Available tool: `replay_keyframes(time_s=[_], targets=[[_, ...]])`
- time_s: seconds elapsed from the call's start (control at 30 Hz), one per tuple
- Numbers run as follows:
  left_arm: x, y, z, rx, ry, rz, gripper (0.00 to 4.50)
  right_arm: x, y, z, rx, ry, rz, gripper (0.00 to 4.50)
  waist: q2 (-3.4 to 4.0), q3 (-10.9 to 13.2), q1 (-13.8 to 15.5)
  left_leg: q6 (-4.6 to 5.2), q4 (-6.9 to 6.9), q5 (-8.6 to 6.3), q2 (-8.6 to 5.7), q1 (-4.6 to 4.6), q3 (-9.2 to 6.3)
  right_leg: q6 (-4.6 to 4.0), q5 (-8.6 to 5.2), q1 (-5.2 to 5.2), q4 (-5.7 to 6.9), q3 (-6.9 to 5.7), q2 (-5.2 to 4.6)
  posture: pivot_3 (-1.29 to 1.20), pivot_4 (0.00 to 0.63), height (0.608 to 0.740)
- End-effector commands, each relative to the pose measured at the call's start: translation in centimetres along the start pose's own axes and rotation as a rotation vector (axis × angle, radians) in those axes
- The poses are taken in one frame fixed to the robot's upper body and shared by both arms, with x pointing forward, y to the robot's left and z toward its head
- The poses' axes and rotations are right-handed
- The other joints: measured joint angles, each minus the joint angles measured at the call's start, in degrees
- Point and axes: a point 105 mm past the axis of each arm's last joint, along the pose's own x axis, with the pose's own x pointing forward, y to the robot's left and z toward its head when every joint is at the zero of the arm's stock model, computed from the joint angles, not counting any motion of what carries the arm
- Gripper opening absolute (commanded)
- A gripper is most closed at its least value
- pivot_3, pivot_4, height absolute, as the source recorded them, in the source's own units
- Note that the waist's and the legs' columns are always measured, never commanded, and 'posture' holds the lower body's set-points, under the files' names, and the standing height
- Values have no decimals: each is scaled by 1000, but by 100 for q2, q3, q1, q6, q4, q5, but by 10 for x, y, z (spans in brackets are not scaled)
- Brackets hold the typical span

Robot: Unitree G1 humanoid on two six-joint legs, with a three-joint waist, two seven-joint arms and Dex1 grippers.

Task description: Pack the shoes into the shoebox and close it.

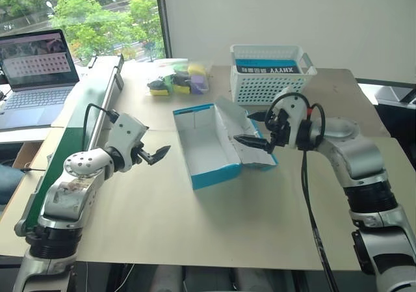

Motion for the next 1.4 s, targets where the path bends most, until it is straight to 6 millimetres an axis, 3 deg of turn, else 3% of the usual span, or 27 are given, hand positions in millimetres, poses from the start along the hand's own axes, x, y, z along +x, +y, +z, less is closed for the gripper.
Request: replay_keyframes(time_s=[0.03,0.13,0.23,0.37,0.53,0.67,0.77,0.93,1.07,1.2,1.4], targets=[[-2,20,18,30,-45,106,4500,-5,-5,14,-61,-28,-25,4434,0,0,0,0,0,0,0,0,0,0,0,0,0,0,0,0,150,740],[-6,59,20,0,-44,360,4500,-2,-7,23,-39,-80,-32,4434,-2,1,23,0,4,0,0,0,-2,-1,0,-1,5,0,2,0,150,740],[-27,92,12,-142,-55,633,4500,7,-2,36,32,-163,18,4434,-2,1,-31,0,12,0,0,3,1,0,1,3,7,3,1,0,150,740],[-58,95,14,-201,-86,904,4500,30,16,48,157,-237,158,4434,-5,0,-120,1,10,-1,1,0,-5,-1,1,2,8,0,1,0,150,740],[-87,94,10,-236,-68,1052,4500,45,29,54,160,-256,234,4434,-7,1,-80,0,8,-1,1,-4,-7,-1,2,-6,16,0,-2,0,150,740],[-84,84,12,-225,-60,1041,4500,47,46,59,153,-270,334,4434,-7,1,-30,-1,9,-1,-5,-5,-7,-1,2,-5,15,-1,-7,0,150,740],[-93,86,10,-225,-56,1043,4500,49,61,67,182,-296,393,4434,-7,1,-14,-1,10,-1,-5,-4,-7,-1,3,-5,16,-2,-6,0,150,740],[-107,93,4,-244,-66,1043,4500,57,70,58,173,-268,387,4434,-8,0,-69,-2,9,-1,-2,-3,-7,-2,3,-8,20,-2,-4,0,150,740],[-120,97,-12,-279,-12,1053,4500,67,45,42,163,-234,191,4434,-10,-1,-94,-2,9,-1,-3,-3,-7,-2,3,-8,20,-1,-5,0,150,740],[-134,96,-26,-309,15,1031,4500,68,34,31,151,-200,51,4434,-11,-2,-104,-3,6,-1,-2,-1,-6,-3,3,-8,20,-1,-4,0,150,740],[-130,104,-32,-334,-13,960,4500,62,16,15,116,-176,-111,4434,-14,-3,-82,-6,7,0,-3,-3,-5,-3,4,-12,22,0,-6,0,150,740]])
